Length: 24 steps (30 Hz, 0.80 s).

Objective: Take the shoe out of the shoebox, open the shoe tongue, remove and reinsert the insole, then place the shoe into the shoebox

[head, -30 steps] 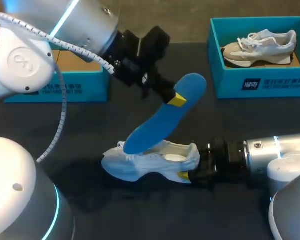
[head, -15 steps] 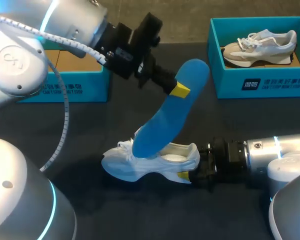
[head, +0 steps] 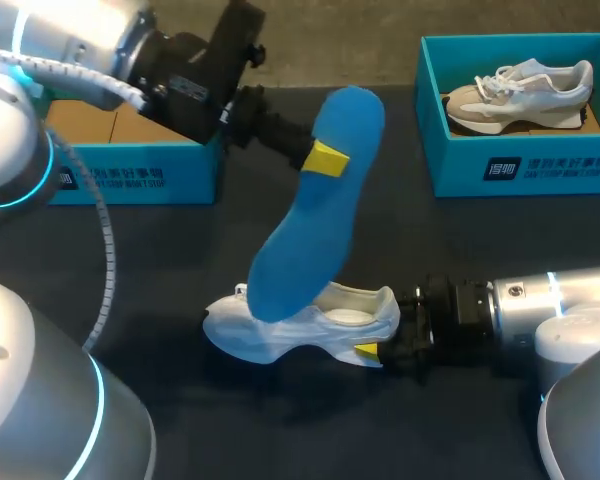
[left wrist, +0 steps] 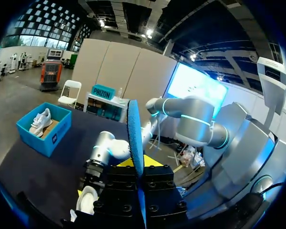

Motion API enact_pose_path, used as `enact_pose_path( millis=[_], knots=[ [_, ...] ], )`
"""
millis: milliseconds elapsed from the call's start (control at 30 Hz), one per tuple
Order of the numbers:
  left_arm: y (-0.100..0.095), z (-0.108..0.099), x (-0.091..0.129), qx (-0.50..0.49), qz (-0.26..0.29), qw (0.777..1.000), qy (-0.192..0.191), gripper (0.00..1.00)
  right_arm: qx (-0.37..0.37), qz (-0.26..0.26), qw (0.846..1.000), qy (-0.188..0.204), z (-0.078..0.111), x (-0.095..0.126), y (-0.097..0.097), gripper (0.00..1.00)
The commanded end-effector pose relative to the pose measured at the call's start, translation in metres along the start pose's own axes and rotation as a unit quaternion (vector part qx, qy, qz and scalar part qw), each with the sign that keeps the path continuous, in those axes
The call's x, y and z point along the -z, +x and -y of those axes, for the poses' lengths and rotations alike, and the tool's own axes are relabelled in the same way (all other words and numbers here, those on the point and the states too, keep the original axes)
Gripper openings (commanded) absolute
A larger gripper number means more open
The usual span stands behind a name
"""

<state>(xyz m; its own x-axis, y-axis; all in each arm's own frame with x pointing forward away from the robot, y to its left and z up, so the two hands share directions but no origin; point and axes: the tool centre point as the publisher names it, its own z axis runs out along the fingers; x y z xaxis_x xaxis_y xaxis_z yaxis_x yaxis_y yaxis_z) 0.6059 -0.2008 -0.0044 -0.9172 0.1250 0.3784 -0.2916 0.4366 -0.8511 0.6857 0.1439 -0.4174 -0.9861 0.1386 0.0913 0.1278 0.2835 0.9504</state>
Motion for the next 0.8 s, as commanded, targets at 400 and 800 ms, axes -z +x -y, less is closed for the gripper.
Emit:
enact_pose_path(
  millis=[400,800],
  knots=[
    [0.024,-0.005,0.032,0.004,0.017,1.000,0.017,0.00,0.004,0.007,0.999,0.050,-0.006,0.022,0.003,1.00],
    [0.040,-0.005,0.043,0.016,0.004,0.999,0.051,0.00,0.018,0.004,0.988,0.156,-0.011,0.046,-0.002,1.00]
  ],
)
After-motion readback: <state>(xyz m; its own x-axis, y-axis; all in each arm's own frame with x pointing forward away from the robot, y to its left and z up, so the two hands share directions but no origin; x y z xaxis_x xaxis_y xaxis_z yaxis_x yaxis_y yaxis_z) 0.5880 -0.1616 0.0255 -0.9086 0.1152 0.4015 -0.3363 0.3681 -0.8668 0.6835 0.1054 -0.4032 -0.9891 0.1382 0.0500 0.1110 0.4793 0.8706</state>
